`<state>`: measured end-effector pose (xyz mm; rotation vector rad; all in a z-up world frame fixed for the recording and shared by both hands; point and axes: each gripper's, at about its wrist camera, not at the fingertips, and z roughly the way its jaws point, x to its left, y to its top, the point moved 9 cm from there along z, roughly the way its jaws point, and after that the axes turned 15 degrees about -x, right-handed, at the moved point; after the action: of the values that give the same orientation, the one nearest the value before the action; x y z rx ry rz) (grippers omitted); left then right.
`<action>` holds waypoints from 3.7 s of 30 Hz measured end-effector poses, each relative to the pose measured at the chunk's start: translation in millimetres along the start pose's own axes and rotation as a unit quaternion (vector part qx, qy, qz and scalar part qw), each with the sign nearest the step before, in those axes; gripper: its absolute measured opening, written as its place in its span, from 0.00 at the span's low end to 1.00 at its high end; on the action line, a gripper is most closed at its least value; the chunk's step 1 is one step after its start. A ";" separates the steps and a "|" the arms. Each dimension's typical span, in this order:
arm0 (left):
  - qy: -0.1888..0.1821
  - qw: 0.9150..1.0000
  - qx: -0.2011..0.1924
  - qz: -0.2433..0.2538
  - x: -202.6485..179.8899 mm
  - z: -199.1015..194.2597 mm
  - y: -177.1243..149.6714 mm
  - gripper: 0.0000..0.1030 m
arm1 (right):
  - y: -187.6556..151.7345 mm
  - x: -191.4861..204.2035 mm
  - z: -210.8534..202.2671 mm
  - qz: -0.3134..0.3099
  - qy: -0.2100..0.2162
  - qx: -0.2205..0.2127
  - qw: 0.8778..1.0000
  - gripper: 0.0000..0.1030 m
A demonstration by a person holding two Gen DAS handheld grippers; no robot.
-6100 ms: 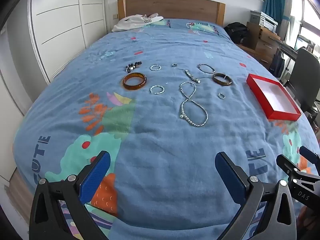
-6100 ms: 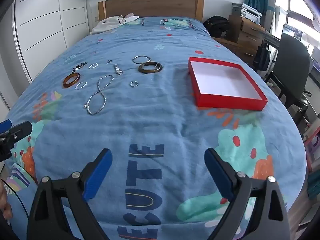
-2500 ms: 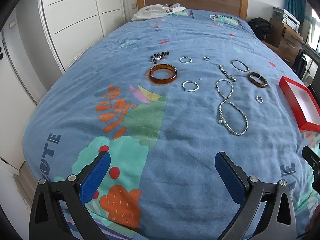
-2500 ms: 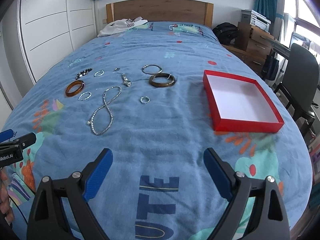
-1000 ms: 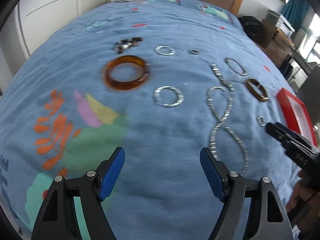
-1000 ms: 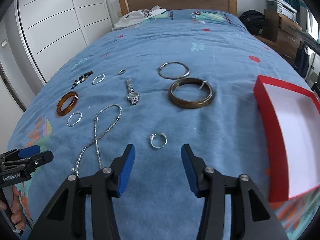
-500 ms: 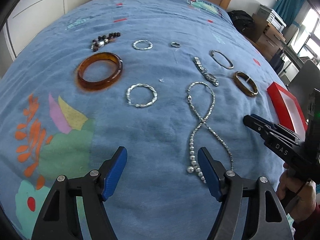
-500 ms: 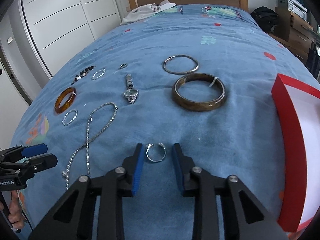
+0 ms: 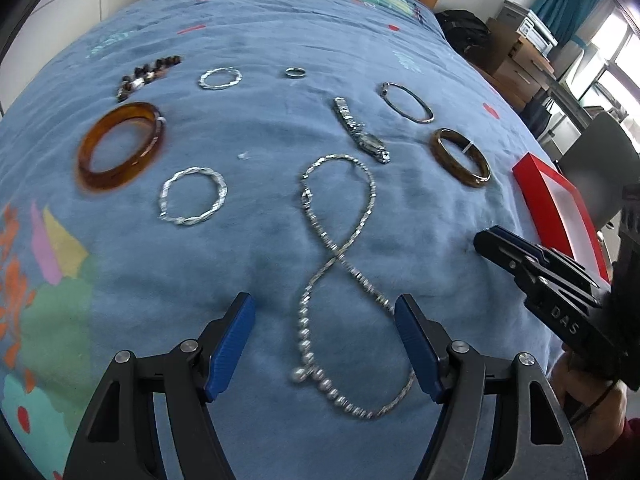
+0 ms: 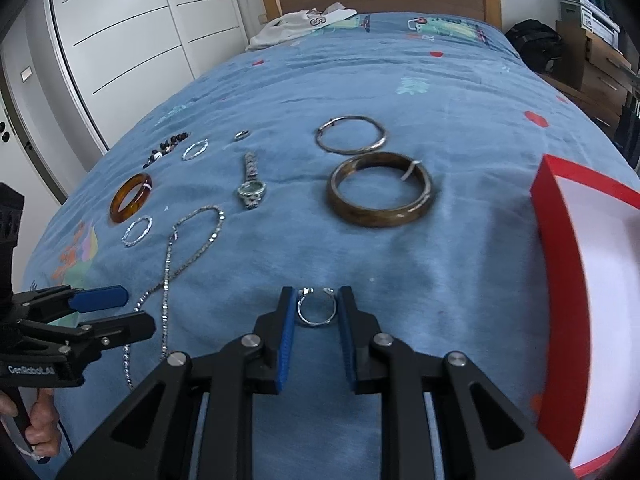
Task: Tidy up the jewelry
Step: 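Grasp and lift the beaded silver necklace with the left tool while the right tool holds the ring, then carry necklace and ring into the red box and open both tools, then withdraw both tools from the red box back toward the remaining jewelry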
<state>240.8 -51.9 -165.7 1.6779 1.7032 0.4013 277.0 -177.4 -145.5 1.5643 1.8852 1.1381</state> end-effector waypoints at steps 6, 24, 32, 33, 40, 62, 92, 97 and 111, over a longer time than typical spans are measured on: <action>0.007 1.000 0.007 0.008 -3.0 15.3 2.0 0.21 | 1.1 -12.3 -5.5 0.006 -0.009 -0.005 1.000 0.20; -0.049 0.997 -0.047 0.028 -31.1 -35.7 28.7 0.04 | 27.7 -9.4 -41.3 0.021 -0.006 -0.041 0.999 0.20; -0.122 0.986 -0.085 0.070 -110.2 -64.6 78.9 0.04 | 65.5 -38.8 -89.6 0.016 -0.035 -0.083 0.996 0.20; -0.133 0.984 -0.089 0.075 -122.7 -67.6 84.2 0.04 | 69.4 -46.0 -95.9 0.016 -0.041 -0.088 0.995 0.20; -0.216 0.963 -0.111 0.114 -227.6 -74.0 114.0 0.04 | 93.9 -119.5 -148.3 0.015 -0.106 -0.116 0.988 0.20; -0.208 0.965 0.004 0.162 -312.4 84.7 60.9 0.05 | 76.0 -240.7 -136.4 0.054 -0.146 -0.098 0.983 0.20; -0.178 0.976 -0.068 0.102 -246.8 64.6 110.6 0.33 | 45.2 -237.4 -18.5 0.036 -0.108 0.066 0.991 0.21; -0.159 0.980 -0.069 0.095 -217.9 51.5 111.8 0.33 | 47.2 -232.8 -20.4 0.020 -0.112 0.074 0.991 0.22; -0.054 0.990 -0.103 0.080 -101.6 -59.0 113.1 0.46 | 92.7 -187.8 -97.2 0.028 -0.144 0.020 0.989 0.36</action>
<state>277.1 -122.1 -23.0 1.6565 1.4043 0.5334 307.5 -384.0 -47.0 1.7109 1.6912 0.8481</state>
